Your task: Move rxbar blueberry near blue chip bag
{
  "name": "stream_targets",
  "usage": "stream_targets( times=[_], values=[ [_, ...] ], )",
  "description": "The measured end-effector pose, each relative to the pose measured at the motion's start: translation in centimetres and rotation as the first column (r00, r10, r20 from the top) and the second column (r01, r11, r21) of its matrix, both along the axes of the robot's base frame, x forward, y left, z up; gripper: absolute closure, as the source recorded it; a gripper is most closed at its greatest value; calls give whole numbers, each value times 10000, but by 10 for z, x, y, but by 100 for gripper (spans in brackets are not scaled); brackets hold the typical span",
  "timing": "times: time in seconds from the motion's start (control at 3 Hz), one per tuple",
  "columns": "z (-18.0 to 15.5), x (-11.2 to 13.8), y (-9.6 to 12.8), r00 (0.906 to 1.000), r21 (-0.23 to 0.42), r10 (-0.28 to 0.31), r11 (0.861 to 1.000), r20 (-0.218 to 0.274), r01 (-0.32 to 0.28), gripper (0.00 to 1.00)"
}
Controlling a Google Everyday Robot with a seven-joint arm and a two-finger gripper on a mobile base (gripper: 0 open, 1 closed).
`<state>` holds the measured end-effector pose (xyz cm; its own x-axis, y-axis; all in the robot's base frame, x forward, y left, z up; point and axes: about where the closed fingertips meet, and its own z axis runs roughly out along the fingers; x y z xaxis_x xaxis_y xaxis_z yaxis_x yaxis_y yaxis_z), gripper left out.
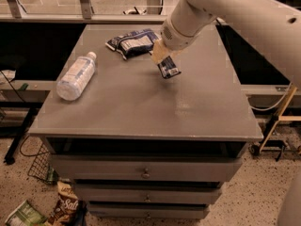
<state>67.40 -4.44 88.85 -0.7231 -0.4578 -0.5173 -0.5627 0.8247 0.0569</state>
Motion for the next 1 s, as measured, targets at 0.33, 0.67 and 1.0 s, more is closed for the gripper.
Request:
stream_targets(
  times=[0.33,0.67,1.0],
  values=[
    [5,30,32,9985,135,249,9996,478,-256,100],
    [7,58,48,9976,427,128,9990,675,-157,100],
    [1,89,55,9984,931,-207,9955,524,157,100]
  ],
)
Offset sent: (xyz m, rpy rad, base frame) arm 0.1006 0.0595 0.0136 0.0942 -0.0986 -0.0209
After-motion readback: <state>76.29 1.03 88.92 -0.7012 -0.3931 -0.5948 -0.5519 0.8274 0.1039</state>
